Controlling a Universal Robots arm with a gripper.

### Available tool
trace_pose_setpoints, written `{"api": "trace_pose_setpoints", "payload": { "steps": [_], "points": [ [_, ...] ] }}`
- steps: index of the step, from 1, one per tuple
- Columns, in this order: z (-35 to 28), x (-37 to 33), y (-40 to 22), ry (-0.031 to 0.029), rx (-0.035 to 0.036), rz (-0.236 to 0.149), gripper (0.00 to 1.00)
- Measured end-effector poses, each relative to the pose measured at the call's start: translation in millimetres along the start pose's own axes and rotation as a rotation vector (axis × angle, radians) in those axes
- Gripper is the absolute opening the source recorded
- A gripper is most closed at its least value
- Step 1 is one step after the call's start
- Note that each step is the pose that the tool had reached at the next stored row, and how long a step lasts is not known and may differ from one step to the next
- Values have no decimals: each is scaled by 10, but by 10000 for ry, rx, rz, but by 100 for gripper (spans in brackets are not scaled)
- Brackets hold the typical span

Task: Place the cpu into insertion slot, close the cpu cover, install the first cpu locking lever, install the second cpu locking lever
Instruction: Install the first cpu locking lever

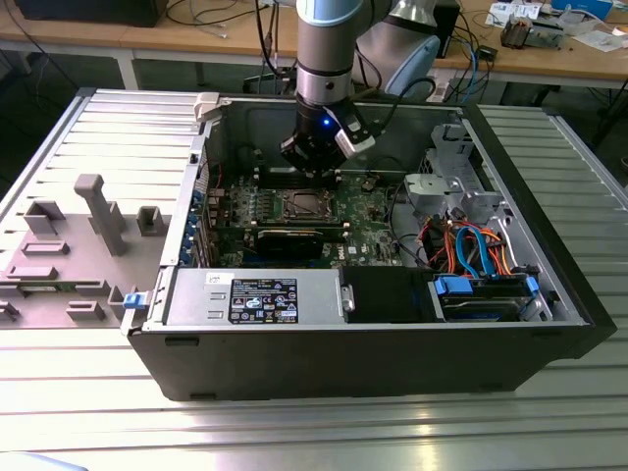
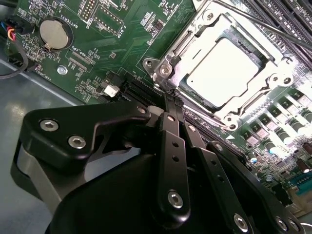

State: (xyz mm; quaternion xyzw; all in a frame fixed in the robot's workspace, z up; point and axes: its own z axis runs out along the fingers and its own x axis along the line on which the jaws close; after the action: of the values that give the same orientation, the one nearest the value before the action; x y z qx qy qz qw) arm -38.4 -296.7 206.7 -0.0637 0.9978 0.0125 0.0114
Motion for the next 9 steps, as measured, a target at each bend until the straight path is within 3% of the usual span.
{"api": "trace_pose_setpoints", "payload": {
  "steps": [9],
  "points": [
    [27,-6,-2,11,75,-1,11]
  ]
}}
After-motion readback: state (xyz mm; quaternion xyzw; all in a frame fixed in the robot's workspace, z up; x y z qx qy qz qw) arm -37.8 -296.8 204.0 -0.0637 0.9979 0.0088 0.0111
